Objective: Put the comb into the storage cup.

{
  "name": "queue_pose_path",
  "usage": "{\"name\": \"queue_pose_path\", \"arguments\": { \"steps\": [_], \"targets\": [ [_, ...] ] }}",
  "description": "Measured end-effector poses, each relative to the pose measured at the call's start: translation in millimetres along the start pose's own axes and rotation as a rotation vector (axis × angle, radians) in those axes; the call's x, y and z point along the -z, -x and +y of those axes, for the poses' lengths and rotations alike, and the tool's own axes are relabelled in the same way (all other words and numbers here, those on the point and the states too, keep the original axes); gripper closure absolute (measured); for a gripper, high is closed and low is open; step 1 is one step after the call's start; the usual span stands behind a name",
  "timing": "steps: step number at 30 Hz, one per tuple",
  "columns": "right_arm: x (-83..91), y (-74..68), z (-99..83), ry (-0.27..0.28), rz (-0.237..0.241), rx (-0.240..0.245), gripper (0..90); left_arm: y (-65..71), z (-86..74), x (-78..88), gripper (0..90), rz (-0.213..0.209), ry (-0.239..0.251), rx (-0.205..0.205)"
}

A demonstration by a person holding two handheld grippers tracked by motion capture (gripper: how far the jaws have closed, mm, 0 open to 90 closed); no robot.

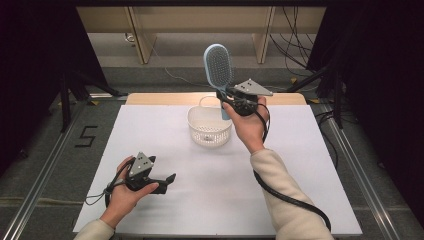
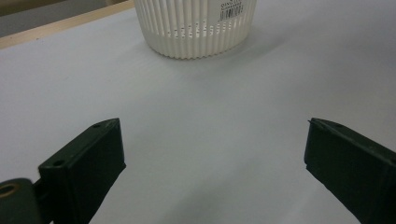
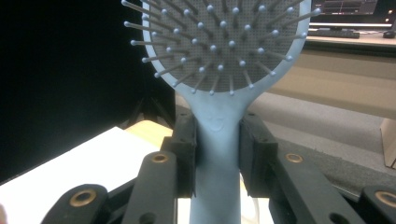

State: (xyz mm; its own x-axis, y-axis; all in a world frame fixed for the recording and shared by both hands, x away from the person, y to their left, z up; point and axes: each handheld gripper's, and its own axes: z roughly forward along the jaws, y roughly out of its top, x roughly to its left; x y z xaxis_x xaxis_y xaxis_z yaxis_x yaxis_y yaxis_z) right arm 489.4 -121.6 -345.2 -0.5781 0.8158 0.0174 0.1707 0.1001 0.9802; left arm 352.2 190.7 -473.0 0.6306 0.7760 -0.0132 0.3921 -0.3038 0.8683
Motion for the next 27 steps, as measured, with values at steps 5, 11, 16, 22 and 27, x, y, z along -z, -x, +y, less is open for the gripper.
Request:
{"name": "queue_pose_path", "arguments": {
  "steps": [5, 11, 16, 22, 27],
  "targets": [
    [-2.2, 0.3, -0.8, -0.003, 0.0, -0.002, 70.5, 0.0, -0.1, 0.0, 4.4, 0.0, 0.0, 0.0],
    [-4.5, 0.5, -2.0, -0.007, -0.001, -0.002, 70.5, 0.1, 0.1, 0.0, 4.4, 0.0, 0.001, -0.001],
    [-6.6, 1.4, -3.1, -0.012, -0.002, -0.006, 70.5, 0.1, 0.0, 0.0, 4.4, 0.0, 0.0, -0.001],
    [-9.3, 1.8, -3.6, -0.014, -0.004, -0.006, 70.5, 0.0, 0.0, 0.0, 4.4, -0.002, -0.001, -0.001],
    [-12.1, 1.6, -5.2, -0.019, -0.005, -0.007, 70.5, 0.1, 0.1, 0.0, 4.4, -0.001, 0.001, 0.0]
  ]
}}
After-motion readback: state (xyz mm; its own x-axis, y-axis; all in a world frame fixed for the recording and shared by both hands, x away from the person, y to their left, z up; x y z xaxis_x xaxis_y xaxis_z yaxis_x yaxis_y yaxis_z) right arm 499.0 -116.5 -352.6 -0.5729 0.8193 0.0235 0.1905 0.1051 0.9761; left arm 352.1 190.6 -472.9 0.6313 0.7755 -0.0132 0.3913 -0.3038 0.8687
